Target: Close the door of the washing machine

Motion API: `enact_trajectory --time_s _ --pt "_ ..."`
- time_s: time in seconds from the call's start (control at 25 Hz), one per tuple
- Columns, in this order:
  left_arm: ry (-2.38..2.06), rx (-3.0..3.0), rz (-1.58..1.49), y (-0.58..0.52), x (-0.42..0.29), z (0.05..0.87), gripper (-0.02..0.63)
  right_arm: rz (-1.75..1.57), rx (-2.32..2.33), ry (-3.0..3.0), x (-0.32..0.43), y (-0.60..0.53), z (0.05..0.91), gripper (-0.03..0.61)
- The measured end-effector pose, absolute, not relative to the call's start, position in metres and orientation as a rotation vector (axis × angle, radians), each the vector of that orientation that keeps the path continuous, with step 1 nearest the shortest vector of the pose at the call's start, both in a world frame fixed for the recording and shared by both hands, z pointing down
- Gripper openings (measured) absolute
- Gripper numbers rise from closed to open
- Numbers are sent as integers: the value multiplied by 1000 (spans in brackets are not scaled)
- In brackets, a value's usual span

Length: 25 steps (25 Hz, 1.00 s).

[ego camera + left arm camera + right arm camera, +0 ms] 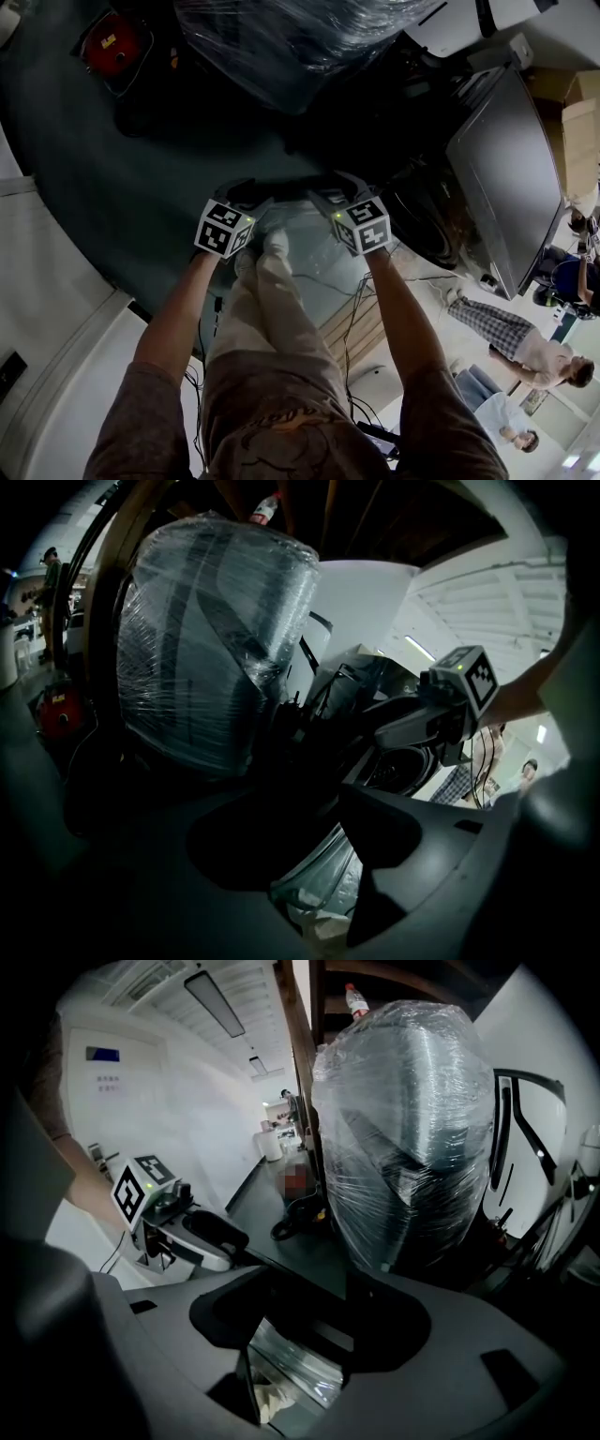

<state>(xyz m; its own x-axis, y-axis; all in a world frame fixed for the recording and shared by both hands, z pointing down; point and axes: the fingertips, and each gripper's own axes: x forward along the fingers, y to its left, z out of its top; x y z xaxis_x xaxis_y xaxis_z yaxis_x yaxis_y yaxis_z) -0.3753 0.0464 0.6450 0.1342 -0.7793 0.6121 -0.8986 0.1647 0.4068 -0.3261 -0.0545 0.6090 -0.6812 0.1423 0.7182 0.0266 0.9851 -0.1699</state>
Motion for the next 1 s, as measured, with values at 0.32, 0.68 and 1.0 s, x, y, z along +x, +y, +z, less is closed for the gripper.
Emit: enact_trajectory --time_s 0.32,0.68,1.0 --pt "-1617 1653 174 65 -336 646 201 103 -211 -2305 -303 -36 610 241" --pt "-1557 1677 145 76 -288 644 178 35 -346 -2276 -274 -22 609 241" --pt "-1546 1641 138 82 -254 643 163 -35 -436 -2298 -251 -15 603 242"
